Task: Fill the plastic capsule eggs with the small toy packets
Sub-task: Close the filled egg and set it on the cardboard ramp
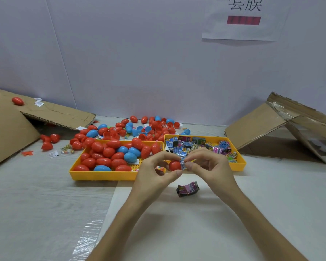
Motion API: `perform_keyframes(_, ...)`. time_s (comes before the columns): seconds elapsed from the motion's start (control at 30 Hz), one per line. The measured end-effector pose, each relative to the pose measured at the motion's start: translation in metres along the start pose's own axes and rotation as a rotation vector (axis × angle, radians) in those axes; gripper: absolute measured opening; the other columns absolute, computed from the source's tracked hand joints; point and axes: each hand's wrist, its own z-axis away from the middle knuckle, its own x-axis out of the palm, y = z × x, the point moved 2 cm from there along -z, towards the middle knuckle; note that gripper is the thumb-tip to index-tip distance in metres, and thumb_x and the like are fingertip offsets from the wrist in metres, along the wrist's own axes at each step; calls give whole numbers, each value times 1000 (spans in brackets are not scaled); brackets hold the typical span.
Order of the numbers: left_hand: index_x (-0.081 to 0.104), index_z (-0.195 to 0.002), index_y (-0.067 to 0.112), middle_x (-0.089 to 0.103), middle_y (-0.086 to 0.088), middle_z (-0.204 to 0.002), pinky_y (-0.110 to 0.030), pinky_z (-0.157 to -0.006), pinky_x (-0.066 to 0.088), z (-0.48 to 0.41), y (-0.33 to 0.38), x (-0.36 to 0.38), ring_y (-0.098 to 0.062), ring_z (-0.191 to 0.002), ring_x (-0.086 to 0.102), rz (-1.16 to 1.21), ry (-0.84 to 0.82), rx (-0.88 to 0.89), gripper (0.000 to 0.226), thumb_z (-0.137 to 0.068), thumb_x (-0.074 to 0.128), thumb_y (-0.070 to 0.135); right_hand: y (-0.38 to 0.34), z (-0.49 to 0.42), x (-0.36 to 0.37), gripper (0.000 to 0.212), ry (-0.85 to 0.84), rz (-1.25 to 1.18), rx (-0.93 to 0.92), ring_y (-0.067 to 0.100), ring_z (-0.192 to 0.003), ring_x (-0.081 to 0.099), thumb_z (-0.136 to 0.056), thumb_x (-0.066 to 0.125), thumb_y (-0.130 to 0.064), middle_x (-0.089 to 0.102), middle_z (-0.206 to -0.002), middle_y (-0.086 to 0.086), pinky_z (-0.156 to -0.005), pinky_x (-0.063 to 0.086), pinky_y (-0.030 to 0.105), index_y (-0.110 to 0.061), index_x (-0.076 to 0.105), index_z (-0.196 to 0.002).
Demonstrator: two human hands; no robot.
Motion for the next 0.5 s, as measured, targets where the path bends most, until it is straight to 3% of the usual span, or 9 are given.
perform_keyframes(0.3, 71, -98, 40, 71, 23, -98, -19, -75, 57, 0, 1, 0, -3, -94, 68, 37, -1, 2, 29, -83, 82, 18, -4, 0, 1, 21, -15, 40, -2, 19, -84, 71, -83, 78, -4, 71, -95, -8, -71, 61, 38, -24, 78, -90)
perform_keyframes(0.5, 70, -97, 39, 71, 22, -97, -18, -72, 57, 0, 1, 1, -4, -92, 70, 56, 7, -3, 30, -83, 83, 16, -6, 4, 7, 32, 12, 126, -48, 13, -78, 69, -82, 81, -6, 67, -99, -18, -63, 52, 20, -33, 74, -99)
